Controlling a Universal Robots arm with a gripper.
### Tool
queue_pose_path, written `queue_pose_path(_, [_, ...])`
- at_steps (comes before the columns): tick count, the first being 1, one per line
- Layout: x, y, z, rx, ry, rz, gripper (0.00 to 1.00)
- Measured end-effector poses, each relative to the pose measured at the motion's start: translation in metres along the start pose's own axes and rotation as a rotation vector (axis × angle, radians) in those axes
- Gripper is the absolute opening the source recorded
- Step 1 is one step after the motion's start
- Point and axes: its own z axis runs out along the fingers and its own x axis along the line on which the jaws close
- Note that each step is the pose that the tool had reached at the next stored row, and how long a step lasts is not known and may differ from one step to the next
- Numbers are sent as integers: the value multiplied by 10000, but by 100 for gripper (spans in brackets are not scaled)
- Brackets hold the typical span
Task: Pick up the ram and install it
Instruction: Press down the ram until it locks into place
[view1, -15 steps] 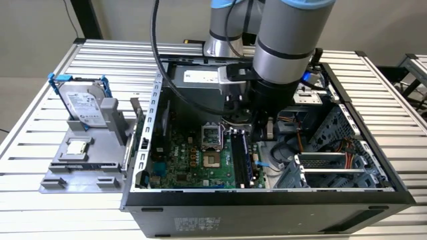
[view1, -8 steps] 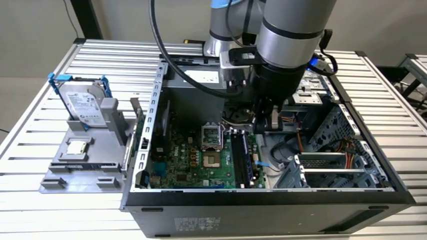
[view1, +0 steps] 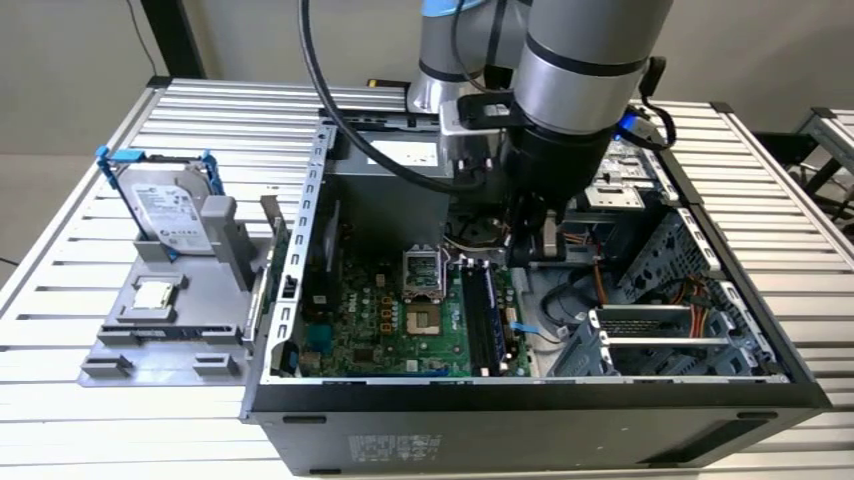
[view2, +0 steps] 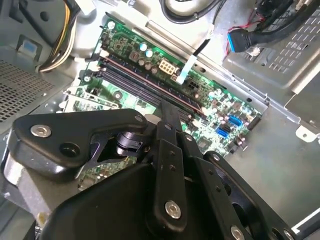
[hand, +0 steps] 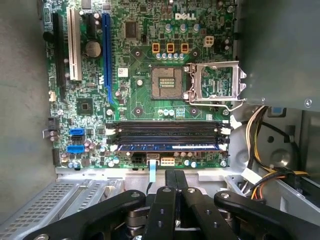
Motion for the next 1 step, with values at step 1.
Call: queue_pose_path(1, [0, 0, -2, -3, 0, 0, 0])
